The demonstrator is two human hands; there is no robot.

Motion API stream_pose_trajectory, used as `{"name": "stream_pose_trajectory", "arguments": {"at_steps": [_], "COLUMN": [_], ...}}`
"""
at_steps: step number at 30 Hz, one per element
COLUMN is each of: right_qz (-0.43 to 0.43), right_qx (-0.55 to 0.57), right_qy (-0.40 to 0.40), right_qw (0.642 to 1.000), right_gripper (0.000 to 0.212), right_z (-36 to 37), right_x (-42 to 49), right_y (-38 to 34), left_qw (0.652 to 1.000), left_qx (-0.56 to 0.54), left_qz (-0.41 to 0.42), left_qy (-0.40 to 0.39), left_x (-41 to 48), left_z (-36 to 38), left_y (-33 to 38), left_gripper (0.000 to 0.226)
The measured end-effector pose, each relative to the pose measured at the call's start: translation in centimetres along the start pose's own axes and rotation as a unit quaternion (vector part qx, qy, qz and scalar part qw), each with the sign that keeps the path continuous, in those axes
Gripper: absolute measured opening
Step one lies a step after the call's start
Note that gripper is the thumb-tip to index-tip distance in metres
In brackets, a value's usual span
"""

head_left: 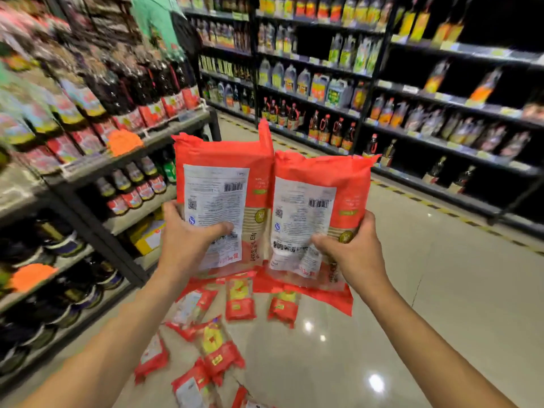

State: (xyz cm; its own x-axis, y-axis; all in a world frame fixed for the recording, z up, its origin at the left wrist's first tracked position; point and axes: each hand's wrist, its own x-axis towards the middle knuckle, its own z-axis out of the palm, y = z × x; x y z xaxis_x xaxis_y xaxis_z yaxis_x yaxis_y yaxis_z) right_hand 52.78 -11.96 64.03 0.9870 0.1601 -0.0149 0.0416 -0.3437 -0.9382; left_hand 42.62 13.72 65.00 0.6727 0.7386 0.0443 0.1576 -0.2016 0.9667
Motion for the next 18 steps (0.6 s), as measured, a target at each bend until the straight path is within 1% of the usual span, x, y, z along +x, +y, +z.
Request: {"name": "stream_pose_trajectory", "arguments": {"at_steps": [3, 5, 7, 8, 11, 14, 18], "right_qz": [-0.05, -0.079, -0.102, -0.113, -0.138, -0.159, -0.189], "right_qx": [0.015, 0.022, 0.028, 0.034, 0.051, 0.077, 0.108], "right_qy": [0.01, 0.009, -0.001, -0.007, -0.029, -0.075, -0.175], "right_qw": [0.999, 0.997, 0.994, 0.993, 0.989, 0.981, 0.96], "right_gripper": [0.082, 0.086, 0.088, 0.087, 0.08, 0.075, 0.072], "right_z": [-0.8, -0.5, 0.2, 0.8, 2.8, 5.4, 9.5], "right_x": [-1.8, -2.7, -3.7, -4.2, -5.7, -7.3, -10.0], "right_y": [-6.3, -9.3, -11.4, -12.2, -14.0, -15.6, -18.1], "left_qw": [0.999, 0.998, 0.996, 0.995, 0.991, 0.984, 0.969], "left_qx": [-0.021, -0.03, -0.04, -0.04, -0.044, -0.042, -0.039], "left_qz": [0.031, 0.047, 0.057, 0.057, 0.065, 0.07, 0.059], "left_qy": [0.027, 0.041, 0.059, 0.07, 0.108, 0.16, 0.237], "left_x": [-1.4, -2.2, -2.9, -3.3, -4.7, -6.8, -10.5], "left_z": [-4.2, -6.7, -9.2, -10.4, -13.7, -17.6, -23.3], "left_y": [5.5, 7.9, 9.3, 9.7, 10.2, 9.9, 9.3], "left_gripper": [0.082, 0.085, 0.093, 0.094, 0.083, 0.074, 0.071]}}
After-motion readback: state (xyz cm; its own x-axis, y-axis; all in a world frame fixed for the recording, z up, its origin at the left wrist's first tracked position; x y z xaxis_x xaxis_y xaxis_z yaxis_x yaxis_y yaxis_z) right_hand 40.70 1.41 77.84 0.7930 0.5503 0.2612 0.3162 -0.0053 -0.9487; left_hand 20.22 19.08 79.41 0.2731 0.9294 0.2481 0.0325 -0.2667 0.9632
